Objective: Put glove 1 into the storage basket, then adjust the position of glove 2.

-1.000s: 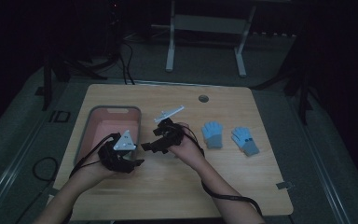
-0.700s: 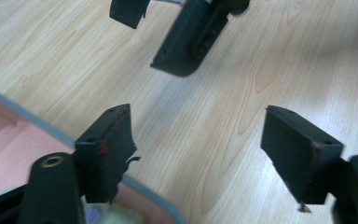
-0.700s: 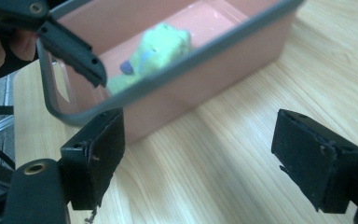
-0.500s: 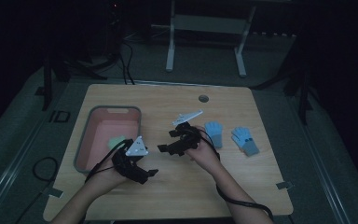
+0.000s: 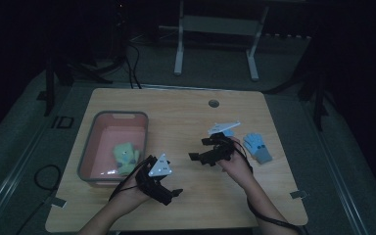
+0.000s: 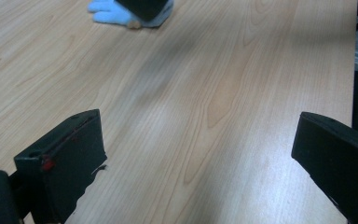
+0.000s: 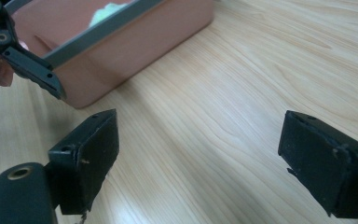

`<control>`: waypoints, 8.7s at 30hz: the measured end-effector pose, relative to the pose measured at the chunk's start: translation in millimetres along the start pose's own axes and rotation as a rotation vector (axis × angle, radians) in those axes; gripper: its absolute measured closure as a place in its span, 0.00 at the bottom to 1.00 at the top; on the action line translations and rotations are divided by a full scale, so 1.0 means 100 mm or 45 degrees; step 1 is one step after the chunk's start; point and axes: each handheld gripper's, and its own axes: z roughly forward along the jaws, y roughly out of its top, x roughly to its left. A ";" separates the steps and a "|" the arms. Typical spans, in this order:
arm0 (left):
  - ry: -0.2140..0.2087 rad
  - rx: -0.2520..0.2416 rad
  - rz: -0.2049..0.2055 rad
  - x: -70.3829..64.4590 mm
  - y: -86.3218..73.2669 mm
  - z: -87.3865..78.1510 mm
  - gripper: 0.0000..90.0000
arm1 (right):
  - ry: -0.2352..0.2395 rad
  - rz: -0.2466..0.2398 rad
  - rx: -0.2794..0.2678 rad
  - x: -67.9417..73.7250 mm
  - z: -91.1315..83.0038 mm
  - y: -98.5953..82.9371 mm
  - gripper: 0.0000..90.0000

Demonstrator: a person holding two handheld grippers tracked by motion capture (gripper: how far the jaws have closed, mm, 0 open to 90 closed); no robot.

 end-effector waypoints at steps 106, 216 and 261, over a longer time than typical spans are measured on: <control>0.183 -0.176 -0.088 -0.18 -0.52 0.33 0.03 | -0.570 0.391 -0.104 0.34 0.00 -0.74 0.95; 0.180 -0.165 -0.109 -0.18 -0.56 0.34 0.03 | -0.818 0.416 -0.150 -0.54 -1.14 -0.99 0.95; 0.138 -0.168 -0.082 -0.22 -0.56 0.36 0.03 | -0.576 0.157 0.024 -0.41 -0.91 -1.39 0.65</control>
